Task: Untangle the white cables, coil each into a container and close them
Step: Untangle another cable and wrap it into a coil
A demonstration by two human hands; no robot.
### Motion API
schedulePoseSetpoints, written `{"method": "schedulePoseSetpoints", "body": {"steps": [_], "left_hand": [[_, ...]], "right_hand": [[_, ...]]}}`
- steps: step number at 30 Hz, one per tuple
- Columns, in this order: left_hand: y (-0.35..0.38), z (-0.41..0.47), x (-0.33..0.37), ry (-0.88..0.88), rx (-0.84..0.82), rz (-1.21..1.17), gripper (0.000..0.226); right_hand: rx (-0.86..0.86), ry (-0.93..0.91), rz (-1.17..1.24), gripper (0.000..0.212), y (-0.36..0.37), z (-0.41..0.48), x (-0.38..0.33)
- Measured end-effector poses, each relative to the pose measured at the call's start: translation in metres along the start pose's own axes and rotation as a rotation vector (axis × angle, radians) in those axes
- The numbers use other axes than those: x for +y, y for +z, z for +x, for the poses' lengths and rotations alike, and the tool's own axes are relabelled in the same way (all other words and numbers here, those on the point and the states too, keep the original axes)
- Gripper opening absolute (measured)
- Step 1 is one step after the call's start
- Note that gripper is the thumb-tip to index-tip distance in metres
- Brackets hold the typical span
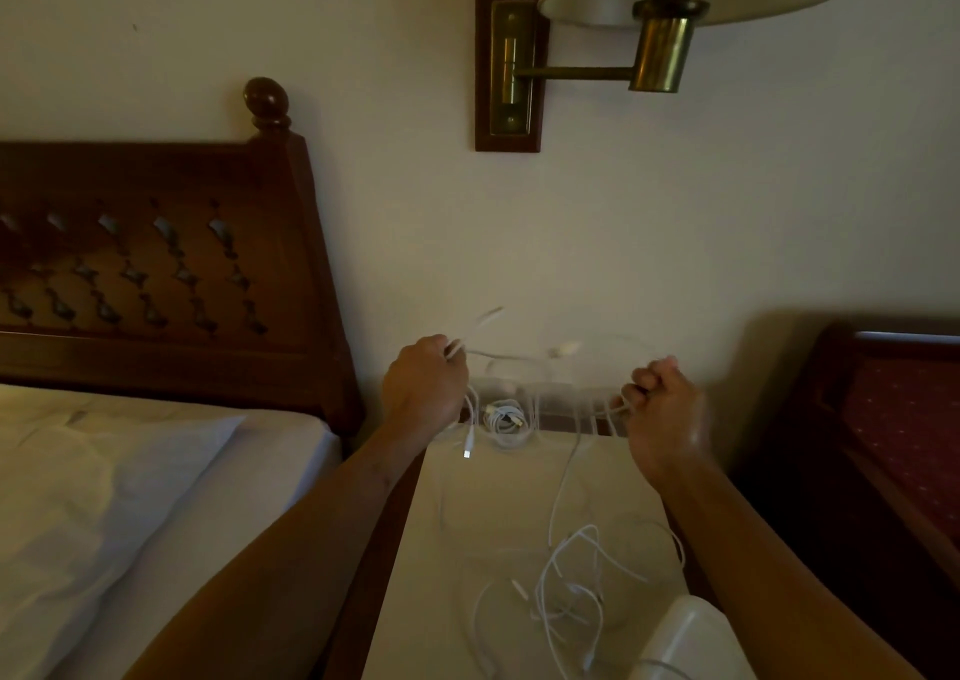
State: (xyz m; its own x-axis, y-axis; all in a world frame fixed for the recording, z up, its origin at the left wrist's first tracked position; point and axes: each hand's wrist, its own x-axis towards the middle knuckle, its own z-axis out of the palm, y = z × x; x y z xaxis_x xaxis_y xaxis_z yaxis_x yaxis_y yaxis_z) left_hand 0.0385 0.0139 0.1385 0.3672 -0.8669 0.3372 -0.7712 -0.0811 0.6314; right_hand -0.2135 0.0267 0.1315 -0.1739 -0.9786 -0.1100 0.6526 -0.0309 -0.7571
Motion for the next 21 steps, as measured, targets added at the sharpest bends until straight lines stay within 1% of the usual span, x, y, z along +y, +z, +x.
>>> {"method": "schedulePoseSetpoints", "body": {"steps": [2, 4, 6, 8, 10, 11, 12, 13, 14, 15, 16, 17, 18, 20, 21], "left_hand": [[-0.005, 0.005, -0.007, -0.038, 0.005, 0.015, 0.037], [-0.006, 0.005, -0.013, 0.003, -0.04, -0.056, 0.038], [-0.006, 0.001, -0.012, 0.075, -0.1, -0.176, 0.045], [-0.006, -0.001, -0.007, 0.102, -0.125, -0.274, 0.051], [-0.009, -0.003, 0.002, 0.12, -0.14, -0.335, 0.053], [-0.01, -0.004, 0.007, 0.136, -0.144, -0.356, 0.053], [-0.012, -0.005, 0.012, 0.153, -0.148, -0.378, 0.053], [-0.014, -0.007, 0.018, 0.173, -0.156, -0.405, 0.053], [-0.016, -0.008, 0.024, 0.195, -0.172, -0.431, 0.052], [-0.019, -0.01, 0.03, 0.218, -0.191, -0.452, 0.052], [-0.021, -0.012, 0.036, 0.238, -0.214, -0.471, 0.051], [-0.024, -0.013, 0.042, 0.255, -0.24, -0.497, 0.051], [-0.028, -0.015, 0.048, 0.273, -0.267, -0.532, 0.05], [-0.037, -0.016, 0.058, 0.301, -0.28, -0.607, 0.049], [-0.044, -0.016, 0.061, 0.299, -0.257, -0.648, 0.048]], "right_hand": [[0.085, 0.015, 0.006, 0.036, -0.013, 0.004, 0.004], [0.165, 0.016, -0.126, 0.037, -0.018, 0.009, 0.011], [0.214, 0.004, -0.414, 0.037, -0.015, 0.014, 0.019], [0.233, -0.085, -0.778, 0.039, -0.01, 0.014, 0.027], [0.292, -0.197, -1.057, 0.034, -0.006, 0.011, 0.038], [0.34, -0.229, -1.147, 0.042, -0.005, 0.007, 0.045], [0.345, -0.264, -1.193, 0.058, -0.004, 0.002, 0.052], [0.307, -0.316, -1.23, 0.072, -0.003, -0.004, 0.058], [0.241, -0.383, -1.264, 0.079, -0.003, -0.01, 0.065], [0.153, -0.456, -1.308, 0.081, -0.004, -0.015, 0.073], [0.061, -0.526, -1.374, 0.078, -0.005, -0.018, 0.079], [-0.027, -0.569, -1.444, 0.071, -0.007, -0.019, 0.086], [-0.1, -0.574, -1.495, 0.06, -0.007, -0.018, 0.09], [-0.181, -0.5, -1.504, 0.028, -0.007, -0.013, 0.093], [-0.212, -0.44, -1.499, 0.015, -0.008, -0.009, 0.092]]}}
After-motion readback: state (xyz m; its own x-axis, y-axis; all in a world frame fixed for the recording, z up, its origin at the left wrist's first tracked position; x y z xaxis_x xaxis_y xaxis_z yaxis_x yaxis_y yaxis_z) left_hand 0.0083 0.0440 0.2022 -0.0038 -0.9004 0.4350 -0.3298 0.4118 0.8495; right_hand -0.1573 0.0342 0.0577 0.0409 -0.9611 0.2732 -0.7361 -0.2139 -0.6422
